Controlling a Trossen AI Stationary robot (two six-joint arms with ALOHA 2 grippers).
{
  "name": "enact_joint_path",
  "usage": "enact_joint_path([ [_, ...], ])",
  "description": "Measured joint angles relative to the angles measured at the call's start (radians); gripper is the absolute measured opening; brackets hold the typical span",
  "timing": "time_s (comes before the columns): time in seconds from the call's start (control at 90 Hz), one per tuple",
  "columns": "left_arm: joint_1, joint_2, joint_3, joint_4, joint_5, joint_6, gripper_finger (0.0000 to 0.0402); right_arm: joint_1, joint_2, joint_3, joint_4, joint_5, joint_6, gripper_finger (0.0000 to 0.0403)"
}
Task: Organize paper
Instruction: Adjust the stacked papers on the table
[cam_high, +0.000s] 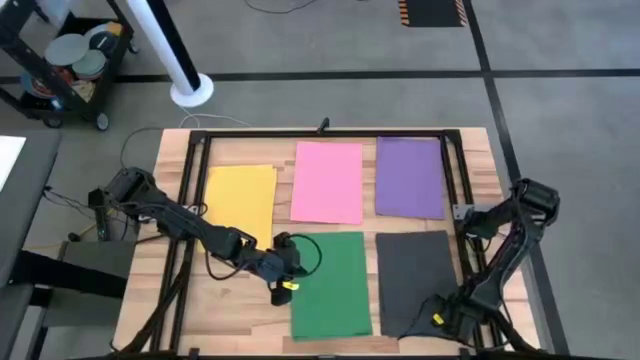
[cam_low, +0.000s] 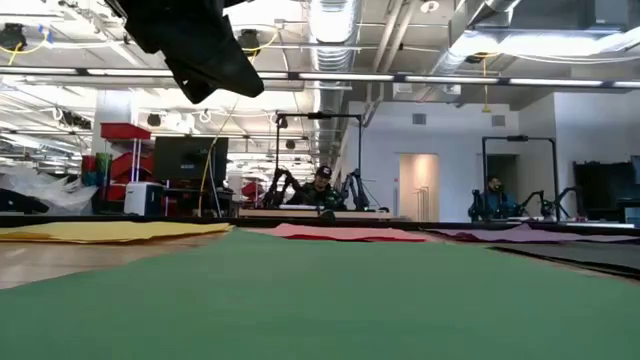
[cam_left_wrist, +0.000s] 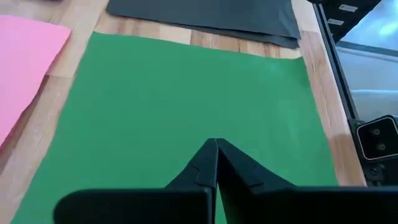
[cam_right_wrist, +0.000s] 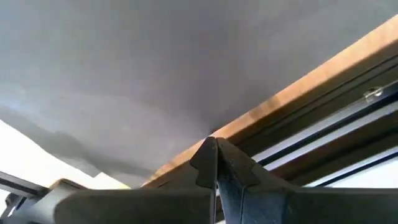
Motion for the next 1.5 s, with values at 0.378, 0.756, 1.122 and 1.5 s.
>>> enact_joint_path([
  [0.378,0.0,0.001,0.0,-0.021,-0.02,-0.005,0.0,-0.009,0.041,-0.005,0.018,-0.006,-0.062,0.0],
  [0.756,0.0,0.001,0.0,-0.02,-0.023,-0.007,0.0,-0.011,-0.001,-0.006,0.062,0.025,-0.055,0.0],
  [1.122,0.0,0.001,0.0,-0.02,-0.023,-0.007,0.0,-0.01,-0.009,-0.005,0.088,0.047,-0.073,0.0],
  [1.5,0.0,0.001,0.0,-0.021,-0.025,-0.005,0.0,-0.018,-0.008,-0.004,0.094,0.003,-0.077,0.0],
])
